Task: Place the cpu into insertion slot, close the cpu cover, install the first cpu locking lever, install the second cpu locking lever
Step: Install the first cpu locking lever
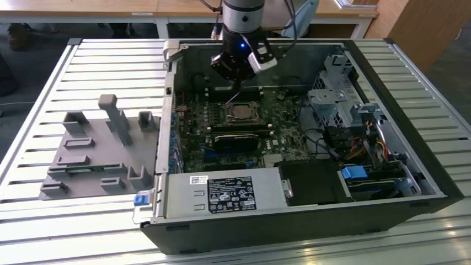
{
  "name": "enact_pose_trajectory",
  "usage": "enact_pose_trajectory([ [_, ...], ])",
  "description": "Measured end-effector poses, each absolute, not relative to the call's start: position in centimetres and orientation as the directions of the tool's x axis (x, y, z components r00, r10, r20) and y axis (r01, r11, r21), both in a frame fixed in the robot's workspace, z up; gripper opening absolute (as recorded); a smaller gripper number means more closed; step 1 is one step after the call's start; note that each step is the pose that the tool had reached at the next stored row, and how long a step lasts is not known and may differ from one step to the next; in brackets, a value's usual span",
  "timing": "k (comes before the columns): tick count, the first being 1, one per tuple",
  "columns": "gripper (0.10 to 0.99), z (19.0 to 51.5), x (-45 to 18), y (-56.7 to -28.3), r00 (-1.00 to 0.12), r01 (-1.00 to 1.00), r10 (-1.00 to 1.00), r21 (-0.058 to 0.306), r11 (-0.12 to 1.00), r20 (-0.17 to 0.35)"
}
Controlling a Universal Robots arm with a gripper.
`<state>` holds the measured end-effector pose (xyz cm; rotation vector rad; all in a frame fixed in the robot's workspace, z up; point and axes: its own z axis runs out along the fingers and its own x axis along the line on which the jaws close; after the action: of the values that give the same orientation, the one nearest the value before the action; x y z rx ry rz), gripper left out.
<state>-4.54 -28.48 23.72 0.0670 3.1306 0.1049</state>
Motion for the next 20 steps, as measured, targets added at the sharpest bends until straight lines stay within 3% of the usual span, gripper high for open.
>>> enact_pose_trajectory([
  [20,0.118,22.4,-2.7,-28.2,-0.999,0.043,0.043,0.067,0.997,-0.007],
])
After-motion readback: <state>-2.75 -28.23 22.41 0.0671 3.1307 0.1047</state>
